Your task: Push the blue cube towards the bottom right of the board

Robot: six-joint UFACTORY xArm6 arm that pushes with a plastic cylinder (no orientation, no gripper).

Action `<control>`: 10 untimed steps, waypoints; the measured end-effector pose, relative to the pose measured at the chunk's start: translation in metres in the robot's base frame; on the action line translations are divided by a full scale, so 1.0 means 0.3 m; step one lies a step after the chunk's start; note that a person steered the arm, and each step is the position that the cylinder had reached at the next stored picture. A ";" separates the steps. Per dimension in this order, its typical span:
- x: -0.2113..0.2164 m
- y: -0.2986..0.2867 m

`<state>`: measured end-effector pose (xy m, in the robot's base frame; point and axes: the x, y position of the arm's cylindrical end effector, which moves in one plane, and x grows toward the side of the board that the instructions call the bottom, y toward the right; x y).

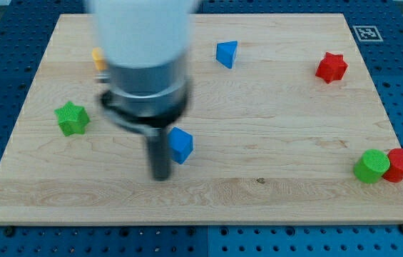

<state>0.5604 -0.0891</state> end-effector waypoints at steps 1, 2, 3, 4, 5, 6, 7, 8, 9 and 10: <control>-0.030 -0.229; -0.156 -0.132; -0.094 0.162; -0.024 0.493; -0.024 0.581; -0.022 0.415; -0.155 0.401; -0.228 0.608; -0.168 0.785; -0.232 0.821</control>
<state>0.4907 0.1570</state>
